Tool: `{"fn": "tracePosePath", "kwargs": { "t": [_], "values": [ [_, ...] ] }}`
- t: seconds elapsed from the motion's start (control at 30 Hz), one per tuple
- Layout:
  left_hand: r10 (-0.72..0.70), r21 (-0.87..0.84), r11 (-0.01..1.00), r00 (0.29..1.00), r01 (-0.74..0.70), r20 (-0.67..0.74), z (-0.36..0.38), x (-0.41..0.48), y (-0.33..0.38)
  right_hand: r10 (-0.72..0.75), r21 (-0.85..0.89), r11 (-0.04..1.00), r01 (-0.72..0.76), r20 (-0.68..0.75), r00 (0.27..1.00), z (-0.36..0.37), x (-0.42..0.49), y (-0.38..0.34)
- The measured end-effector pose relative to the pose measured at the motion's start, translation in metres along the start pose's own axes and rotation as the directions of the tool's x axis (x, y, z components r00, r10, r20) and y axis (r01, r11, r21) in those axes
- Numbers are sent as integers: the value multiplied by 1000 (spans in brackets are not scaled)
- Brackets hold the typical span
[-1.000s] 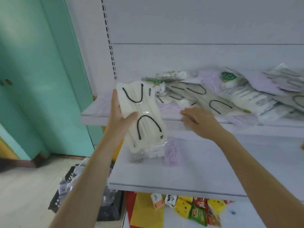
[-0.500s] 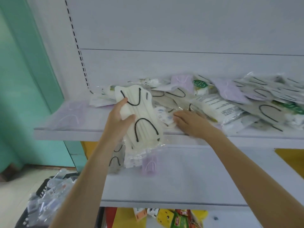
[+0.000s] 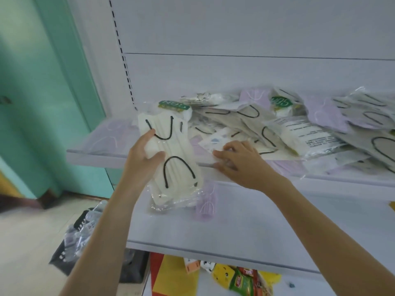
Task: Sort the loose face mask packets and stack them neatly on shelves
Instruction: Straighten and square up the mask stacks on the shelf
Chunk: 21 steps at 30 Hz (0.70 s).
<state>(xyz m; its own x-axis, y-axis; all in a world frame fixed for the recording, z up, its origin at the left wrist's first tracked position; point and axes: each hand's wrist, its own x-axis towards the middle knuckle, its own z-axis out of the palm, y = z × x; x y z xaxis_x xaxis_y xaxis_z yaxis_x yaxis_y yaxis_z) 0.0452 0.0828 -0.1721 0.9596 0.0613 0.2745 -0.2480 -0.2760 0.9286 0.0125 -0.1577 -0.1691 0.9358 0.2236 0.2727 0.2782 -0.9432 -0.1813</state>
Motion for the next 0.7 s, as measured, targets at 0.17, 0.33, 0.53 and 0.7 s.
{"fn": "tracePosePath", "kwargs": {
  "t": [0.17,0.33,0.53,0.7],
  "values": [
    [-24,-38,999,1000,25,11,-5,-1,2,-76,73,994,76,3,997,-1,-6,-6],
    [-8,-47,999,1000,9,20,-19,-4,2,60,39,997,-70,207,977,-13,25,-15],
    [3,-36,999,999,-2,48,-30,-4,0,95,112,986,-123,222,970,-16,29,-28],
    [66,-26,998,992,-64,104,-15,-1,2,241,-39,970,-239,33,970,-2,-11,-29]
  ]
}}
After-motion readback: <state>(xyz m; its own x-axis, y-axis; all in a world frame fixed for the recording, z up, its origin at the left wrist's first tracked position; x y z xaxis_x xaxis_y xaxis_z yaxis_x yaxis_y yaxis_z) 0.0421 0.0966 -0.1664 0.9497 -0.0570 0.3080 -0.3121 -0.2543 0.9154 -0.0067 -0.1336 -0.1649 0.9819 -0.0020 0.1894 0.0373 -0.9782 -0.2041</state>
